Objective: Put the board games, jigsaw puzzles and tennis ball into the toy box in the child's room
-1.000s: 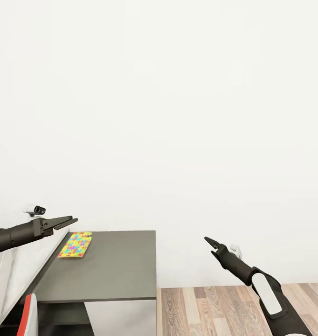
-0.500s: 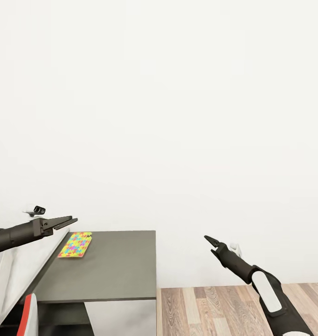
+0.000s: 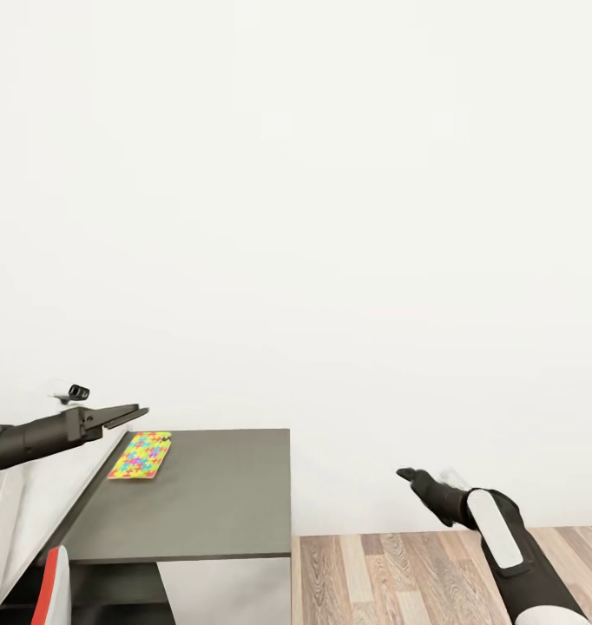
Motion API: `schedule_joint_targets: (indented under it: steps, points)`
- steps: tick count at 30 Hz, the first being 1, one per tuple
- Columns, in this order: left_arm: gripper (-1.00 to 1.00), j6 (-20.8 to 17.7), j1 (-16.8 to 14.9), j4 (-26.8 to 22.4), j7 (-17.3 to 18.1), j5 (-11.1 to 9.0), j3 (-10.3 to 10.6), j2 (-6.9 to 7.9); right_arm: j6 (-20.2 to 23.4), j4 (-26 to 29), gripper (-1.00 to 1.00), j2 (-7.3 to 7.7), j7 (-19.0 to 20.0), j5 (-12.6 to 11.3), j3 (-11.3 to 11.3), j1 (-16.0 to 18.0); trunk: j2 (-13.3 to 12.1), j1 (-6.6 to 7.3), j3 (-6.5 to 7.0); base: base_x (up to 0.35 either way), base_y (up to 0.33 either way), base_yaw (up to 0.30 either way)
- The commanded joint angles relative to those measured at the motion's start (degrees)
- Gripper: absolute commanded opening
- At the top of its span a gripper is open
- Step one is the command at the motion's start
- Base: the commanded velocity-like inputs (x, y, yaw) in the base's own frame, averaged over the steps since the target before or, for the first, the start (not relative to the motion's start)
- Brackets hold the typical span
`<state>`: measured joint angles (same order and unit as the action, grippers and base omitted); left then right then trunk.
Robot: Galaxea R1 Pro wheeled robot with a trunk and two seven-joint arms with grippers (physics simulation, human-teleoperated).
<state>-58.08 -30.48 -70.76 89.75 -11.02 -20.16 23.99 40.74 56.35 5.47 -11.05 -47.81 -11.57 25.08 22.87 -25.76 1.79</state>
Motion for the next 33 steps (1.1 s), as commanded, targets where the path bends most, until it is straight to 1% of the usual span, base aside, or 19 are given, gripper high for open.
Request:
schedule_joint_targets:
  steps: [1, 3, 5, 8, 9, 11, 12, 13, 15, 16, 17, 18, 20, 21, 23, 24, 26, 29, 33]
  points:
    - [1.0, -0.61, -0.01, 0.02, 0.25, 0.12, 0.32, 0.01, 0.31, 0.18, 1.0, 0.01, -1.41, -0.63, -0.03, 0.02, 0.05, -0.02, -0.03, 0.0, 0.0, 0.0]
    - [1.0, -0.67, -0.01, 0.12, 0.25, 0.73, 1.57, 0.01, 0.67, 0.41, 1.0, 0.04, -4.14, -0.56, 0.1, 0.69, 0.05, -0.02, -0.03, 0.0, 0.0, 0.0]
    - [1.0, -0.69, -0.05, 0.23, 0.06, 1.73, 2.03, 0.01, 0.84, 0.28, 1.0, 0.03, -6.3, -0.5, 0.52, 1.68, 0.05, -0.02, -0.03, 0.0, 0.0, 0.0]
    - [1.0, -0.82, -0.25, 0.34, -6.18, 4.7, 2.27, -0.08, 1.53, -0.14, 1.0, 0.03, -13.03, 0.12, 3.01, 3.15, 0.05, -0.02, -0.03, 0.0, 0.0, 0.0]
    - [1.0, -0.84, -0.32, 0.4, -7.48, 5.05, 2.28, -0.13, 1.7, -0.17, 1.0, 0.0, -14.38, 0.34, 3.6, 3.34, 0.05, -0.02, -0.03, 0.0, 0.0, 0.0]
    - [1.0, -0.87, -0.61, 0.7, -13.59, 5.89, 2.3, -0.81, 2.47, -0.18, 1.0, -0.23, -19.35, 1.08, 5.89, 4.07, 0.05, -0.02, -0.03, 0.0, 0.0, 0.0]
    - [1.0, -0.88, -0.68, 0.85, -17.38, 6.11, 2.26, -1.35, 2.85, -0.1, 1.0, -0.31, -21.21, 1.29, 6.95, 4.3, 0.05, -0.02, -0.03, 0.0, 0.0, 0.0]
    - [1.0, -0.89, -0.72, 1.12, -22.5, 6.26, 2.25, -1.97, 3.13, 0.05, 1.0, -0.38, -22.44, 1.46, 8.0, 4.45, 0.05, -0.02, -0.03, 0.0, 0.0, 0.0]
    - [1.0, -1.0, -0.77, 1.5, -32.55, 6.31, 2.28, -3.05, 3.43, 0.24, 1.0, -0.43, -23.74, 1.63, 9.5, 4.61, 0.05, -0.02, -0.03, 0.0, 0.0, 0.0]
    - [1.0, -1.02, -0.78, 1.55, -34.92, 6.32, 2.29, -3.33, 3.48, 0.27, 1.0, -0.43, -23.92, 1.67, 9.75, 4.63, 0.05, -0.02, -0.03, 0.0, 0.0, 0.0]
    - [1.0, -1.02, -0.82, 1.63, -39.44, 6.35, 2.3, -3.99, 3.52, 0.33, 1.0, -0.49, -24.21, 1.73, 10.12, 4.66, 0.05, -0.02, -0.03, 0.0, 0.0, 0.0]
    - [1.0, -1.01, -0.83, 1.66, -41.61, 6.37, 2.3, -4.38, 3.54, 0.36, 1.0, -0.52, -24.31, 1.75, 10.25, 4.67, 0.05, -0.02, -0.03, 0.0, 0.0, 0.0]
    - [1.0, -1.0, -0.91, 1.98, -50.27, 6.42, 2.31, -6.6, 3.57, 0.71, 1.0, -0.57, -24.54, 1.8, 10.57, 4.7, 0.05, -0.02, -0.03, 0.0, 0.0, 0.0]
    - [1.0, -0.98, -0.93, 2.1, -52.54, 6.42, 2.31, -7.25, 3.57, 0.87, 1.0, -0.58, -24.56, 1.81, 10.61, 4.7, 0.05, -0.02, -0.03, 0.0, 0.0, 0.0]
    - [1.0, -0.84, -0.96, 2.61, -61.93, 6.4, 2.32, -9.99, 3.56, 1.33, 1.0, -0.53, -24.56, 1.79, 10.71, 4.71, 0.05, -0.02, -0.03, 0.0, 0.0, 0.0]
    - [1.0, -0.73, -0.96, 2.78, -64.26, 6.39, 2.32, -10.7, 3.56, 1.4, 1.0, -0.5, -24.56, 1.78, 10.72, 4.71, 0.05, -0.02, -0.03, 0.0, 0.0, 0.0]
    - [1.0, 0.63, -0.97, 3.46, -72.48, 6.3, 2.32, -13.49, 3.57, 1.55, 1.0, -0.41, -24.58, 1.76, 10.76, 4.71, 0.05, -0.02, -0.03, 0.0, 0.0, 0.0]
    - [1.0, 2.82, -0.98, 4.23, -79.09, 6.27, 2.33, -15.6, 3.59, 1.62, 1.0, -0.31, -24.66, 1.76, 10.77, 4.71, 0.05, -0.02, -0.03, 0.0, 0.0, 0.0]
    - [1.0, 4.83, -1.02, 6.61, -82.13, 6.44, 2.43, -16.41, 3.61, 1.64, 1.0, -0.43, -24.95, 1.82, 10.82, 4.72, 0.05, -0.02, -0.12, 0.005, 0.0, 0.0]
